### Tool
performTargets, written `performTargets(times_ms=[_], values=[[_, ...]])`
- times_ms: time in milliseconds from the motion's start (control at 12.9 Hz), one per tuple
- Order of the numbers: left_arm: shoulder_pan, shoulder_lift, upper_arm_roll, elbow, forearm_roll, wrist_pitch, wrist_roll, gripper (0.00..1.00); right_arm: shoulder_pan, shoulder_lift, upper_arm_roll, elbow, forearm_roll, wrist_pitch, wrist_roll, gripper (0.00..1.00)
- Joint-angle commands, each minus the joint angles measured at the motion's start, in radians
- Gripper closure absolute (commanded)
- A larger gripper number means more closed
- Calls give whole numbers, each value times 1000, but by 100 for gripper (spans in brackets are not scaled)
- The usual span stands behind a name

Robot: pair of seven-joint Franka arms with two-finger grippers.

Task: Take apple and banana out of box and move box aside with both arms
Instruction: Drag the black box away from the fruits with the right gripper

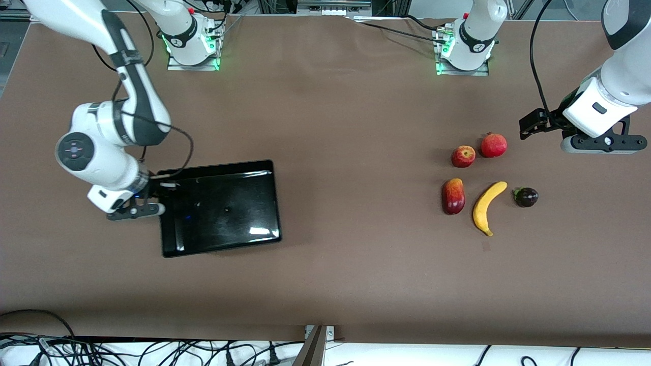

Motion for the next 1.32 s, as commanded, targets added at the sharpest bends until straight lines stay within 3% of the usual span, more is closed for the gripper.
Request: performTargets(times_ms=[0,466,932,1009,1164,1242], values=[[-10,-21,7,-11,9,-22,1,0,-67,-42,13,-111,40,65,-39,100],[-10,-20,7,-10,9,-22,1,0,-79,-49,-62,-190,86,120,-25,100],[-10,-17,7,-10,9,-22,1,0,-77,-39,-62,-189,86,136,-20,100],[-10,-17,7,-10,9,-22,1,0,-77,-40,-60,-185,86,136,-26,93],[-10,-17,7,-8,9,-22,1,0,-76,-67,-50,-170,83,123,-29,25],[-10,-17,7,-8,9,-22,1,0,-76,-83,-42,-167,83,122,-32,0]])
